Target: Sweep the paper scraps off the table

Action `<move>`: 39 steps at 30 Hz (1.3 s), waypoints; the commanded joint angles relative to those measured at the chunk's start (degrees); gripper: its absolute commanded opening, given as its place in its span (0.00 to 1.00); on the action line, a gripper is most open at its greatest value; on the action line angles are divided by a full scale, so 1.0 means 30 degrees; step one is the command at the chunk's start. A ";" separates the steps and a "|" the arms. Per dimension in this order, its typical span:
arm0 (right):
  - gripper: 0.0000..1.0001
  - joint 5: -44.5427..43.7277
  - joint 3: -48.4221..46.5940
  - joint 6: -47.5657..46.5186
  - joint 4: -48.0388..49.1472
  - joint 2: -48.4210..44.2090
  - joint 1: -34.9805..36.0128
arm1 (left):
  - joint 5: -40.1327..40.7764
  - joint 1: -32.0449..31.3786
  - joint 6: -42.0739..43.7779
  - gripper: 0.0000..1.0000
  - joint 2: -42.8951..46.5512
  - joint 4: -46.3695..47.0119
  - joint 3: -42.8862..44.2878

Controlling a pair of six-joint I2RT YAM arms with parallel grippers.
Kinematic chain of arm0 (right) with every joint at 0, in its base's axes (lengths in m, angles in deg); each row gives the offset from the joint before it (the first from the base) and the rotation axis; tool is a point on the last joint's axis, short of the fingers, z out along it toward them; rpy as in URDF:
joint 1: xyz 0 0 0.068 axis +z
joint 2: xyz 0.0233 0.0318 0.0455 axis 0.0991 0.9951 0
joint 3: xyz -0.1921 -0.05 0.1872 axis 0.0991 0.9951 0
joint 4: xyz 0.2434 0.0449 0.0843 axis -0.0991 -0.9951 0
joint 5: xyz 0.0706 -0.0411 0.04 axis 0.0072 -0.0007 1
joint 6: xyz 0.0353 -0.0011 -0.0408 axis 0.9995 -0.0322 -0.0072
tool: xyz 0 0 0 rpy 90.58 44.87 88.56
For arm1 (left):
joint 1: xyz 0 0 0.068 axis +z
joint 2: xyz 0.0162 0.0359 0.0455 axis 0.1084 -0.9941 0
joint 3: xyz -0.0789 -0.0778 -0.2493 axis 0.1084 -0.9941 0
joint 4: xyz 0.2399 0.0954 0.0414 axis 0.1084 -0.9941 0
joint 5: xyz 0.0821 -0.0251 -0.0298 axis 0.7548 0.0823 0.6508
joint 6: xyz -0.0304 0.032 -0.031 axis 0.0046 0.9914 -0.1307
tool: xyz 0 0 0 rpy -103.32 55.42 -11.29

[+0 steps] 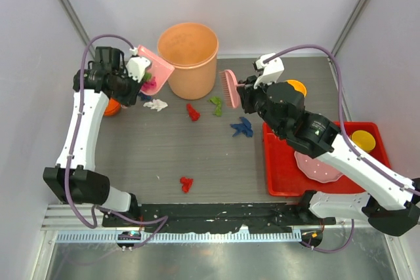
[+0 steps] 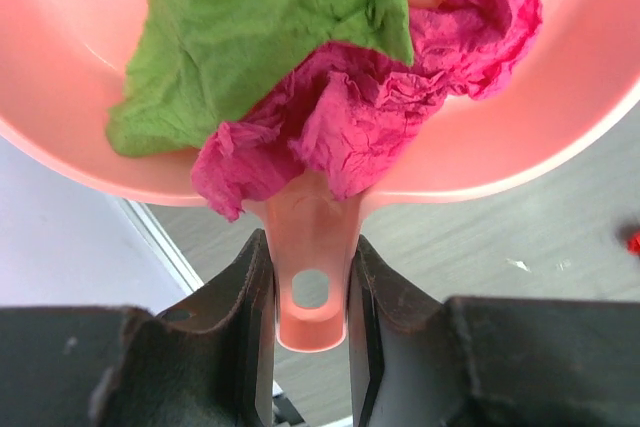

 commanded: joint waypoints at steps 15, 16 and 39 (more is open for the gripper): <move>0.01 -0.0838 0.1322 0.0125 -0.0001 -0.0219 -0.0107 | 0.6503 -0.0836 -0.3969 0.00 -1.0964 0.3061 1.5108; 0.01 -0.0868 0.1322 0.0125 -0.0002 -0.0278 -0.0107 | 0.6973 -0.1273 -0.3561 0.00 -1.1141 0.3326 1.5406; 0.01 -0.0459 0.1674 -0.0403 -0.0207 -0.1010 -0.0195 | 1.9283 -0.6550 1.9229 0.00 -1.1435 2.6427 0.7414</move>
